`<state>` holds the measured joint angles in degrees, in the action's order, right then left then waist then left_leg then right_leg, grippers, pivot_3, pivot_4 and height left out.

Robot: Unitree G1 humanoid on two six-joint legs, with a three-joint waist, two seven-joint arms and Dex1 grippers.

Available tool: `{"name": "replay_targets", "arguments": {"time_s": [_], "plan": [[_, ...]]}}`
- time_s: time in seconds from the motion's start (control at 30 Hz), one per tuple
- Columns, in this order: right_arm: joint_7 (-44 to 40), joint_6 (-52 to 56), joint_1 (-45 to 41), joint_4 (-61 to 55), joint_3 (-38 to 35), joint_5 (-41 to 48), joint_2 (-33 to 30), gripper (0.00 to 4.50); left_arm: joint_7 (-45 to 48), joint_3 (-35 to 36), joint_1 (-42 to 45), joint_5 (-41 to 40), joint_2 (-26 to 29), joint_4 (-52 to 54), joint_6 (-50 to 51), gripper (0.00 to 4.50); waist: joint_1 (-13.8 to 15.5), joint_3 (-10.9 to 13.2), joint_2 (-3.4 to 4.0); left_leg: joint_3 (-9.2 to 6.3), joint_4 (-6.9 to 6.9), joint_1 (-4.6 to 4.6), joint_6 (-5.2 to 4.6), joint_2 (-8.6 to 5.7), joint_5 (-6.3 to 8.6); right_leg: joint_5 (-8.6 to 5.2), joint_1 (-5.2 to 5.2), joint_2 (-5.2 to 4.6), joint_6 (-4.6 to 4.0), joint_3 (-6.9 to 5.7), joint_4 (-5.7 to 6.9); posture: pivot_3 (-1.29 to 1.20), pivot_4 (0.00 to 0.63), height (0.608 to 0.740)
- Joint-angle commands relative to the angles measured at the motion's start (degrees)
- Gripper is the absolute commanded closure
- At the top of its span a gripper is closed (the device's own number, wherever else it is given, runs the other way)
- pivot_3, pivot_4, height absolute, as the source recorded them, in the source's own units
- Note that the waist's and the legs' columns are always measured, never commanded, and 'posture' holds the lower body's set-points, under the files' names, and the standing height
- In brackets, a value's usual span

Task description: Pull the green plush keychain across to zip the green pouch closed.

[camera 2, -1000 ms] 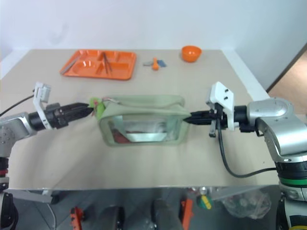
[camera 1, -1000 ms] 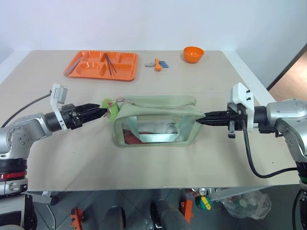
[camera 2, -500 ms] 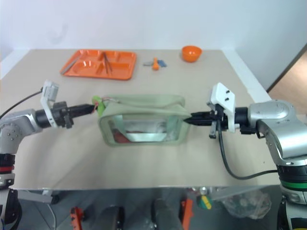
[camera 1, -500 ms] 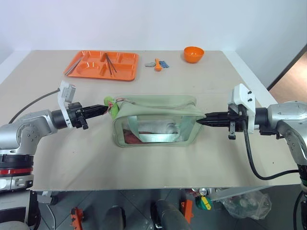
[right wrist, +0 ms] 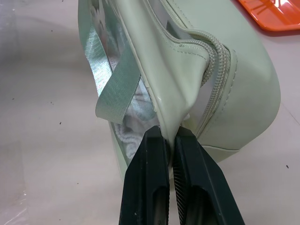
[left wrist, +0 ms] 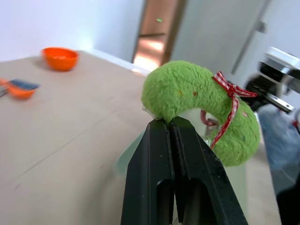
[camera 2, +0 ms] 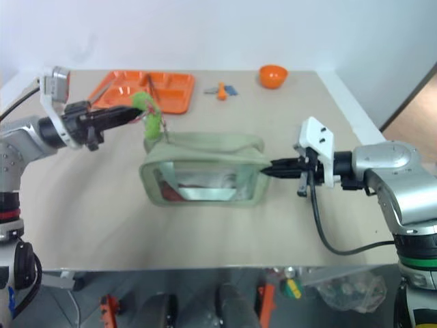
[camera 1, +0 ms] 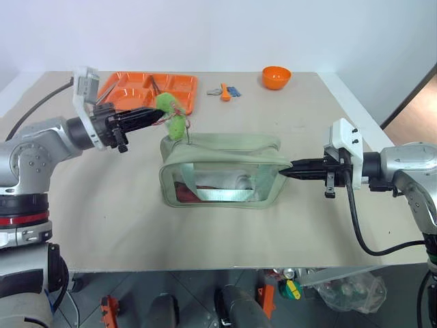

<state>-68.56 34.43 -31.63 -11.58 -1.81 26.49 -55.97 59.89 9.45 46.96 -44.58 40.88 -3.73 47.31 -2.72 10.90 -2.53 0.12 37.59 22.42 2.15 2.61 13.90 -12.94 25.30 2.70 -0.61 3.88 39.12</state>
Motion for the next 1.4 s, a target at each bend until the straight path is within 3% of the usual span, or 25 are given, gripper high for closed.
{"name": "replay_targets", "arguments": {"time_s": [0.03, 0.33, 0.53, 0.8, 1.07, 1.23, 1.4], "plan": [[-0.08, -0.77, -1.16, -0.84, -0.67, 0.02, -0.50, 4.50, 1.19, -3.92, 3.23, 3.15, -1.97, 1.55, -3.65, 4.46, 0.05, 0.00, 0.00, 0.00, 0.00, 0.00, 0.00, -0.01, 0.00, 0.00, 0.00, 0.00, 0.00, 0.00, 0.00, 0.00, 0.150, 0.740], [1.08, 0.02, 0.76, -3.14, -2.19, 0.75, -0.92, 4.50, 3.44, -11.27, 7.93, 12.11, -6.22, -3.95, -11.27, 4.46, -0.05, 0.00, 0.01, 0.02, 0.03, -0.01, 0.00, -0.01, 0.00, 0.02, 0.00, 0.04, 0.04, 0.11, 0.00, 0.00, 0.150, 0.740], [1.60, 0.32, 2.24, -4.14, -3.37, 1.21, -1.51, 4.50, 4.64, -8.43, 9.36, 9.40, -6.62, -6.09, -8.40, 2.58, -0.06, 0.00, 0.01, 0.03, 0.04, 0.01, 0.00, -0.01, -0.01, 0.03, 0.00, 0.03, 0.04, 0.08, 0.00, 0.00, 0.150, 0.740], [1.61, -0.09, 0.86, -3.32, -2.31, 0.83, -1.06, 4.50, 8.58, -5.91, 4.83, 5.32, -0.87, 0.70, -2.44, 0.02, -0.05, 0.00, 0.01, 0.01, 0.04, 0.00, 0.00, 0.00, -0.01, 0.01, 0.01, 0.04, 0.05, 0.08, 0.00, 0.00, 0.150, 0.740], [1.14, -0.53, 0.57, -3.02, -1.74, 0.83, -0.69, 4.50, 5.40, 6.76, -1.77, -2.40, 7.03, 3.99, 4.62, 0.02, -0.12, 0.00, 0.02, 0.01, 0.04, -0.01, 0.00, 0.02, -0.01, 0.01, 0.02, 0.04, 0.05, 0.02, 0.01, 0.00, 0.150, 0.740], [0.70, -1.17, -0.74, -1.86, -0.72, 0.32, -0.26, 4.50, 6.10, 4.50, -11.61, -1.53, 9.12, 13.02, 3.59, 0.02, -0.03, -0.01, 0.03, 0.03, 0.04, -0.01, 0.00, 0.01, 0.00, -0.01, 0.00, -0.04, 0.08, 0.03, 0.00, 0.00, 0.150, 0.740], [1.43, -1.93, -2.31, -0.78, -0.14, -0.32, 0.71, 4.50, 4.95, 1.28, -17.45, 0.73, 8.48, 14.76, 1.93, 0.02, -0.07, -0.01, 0.02, 0.01, 0.08, -0.03, 0.01, 0.02, -0.02, 0.03, -0.01, 0.00, 0.06, 0.03, 0.02, 0.00, 0.150, 0.740]]}}
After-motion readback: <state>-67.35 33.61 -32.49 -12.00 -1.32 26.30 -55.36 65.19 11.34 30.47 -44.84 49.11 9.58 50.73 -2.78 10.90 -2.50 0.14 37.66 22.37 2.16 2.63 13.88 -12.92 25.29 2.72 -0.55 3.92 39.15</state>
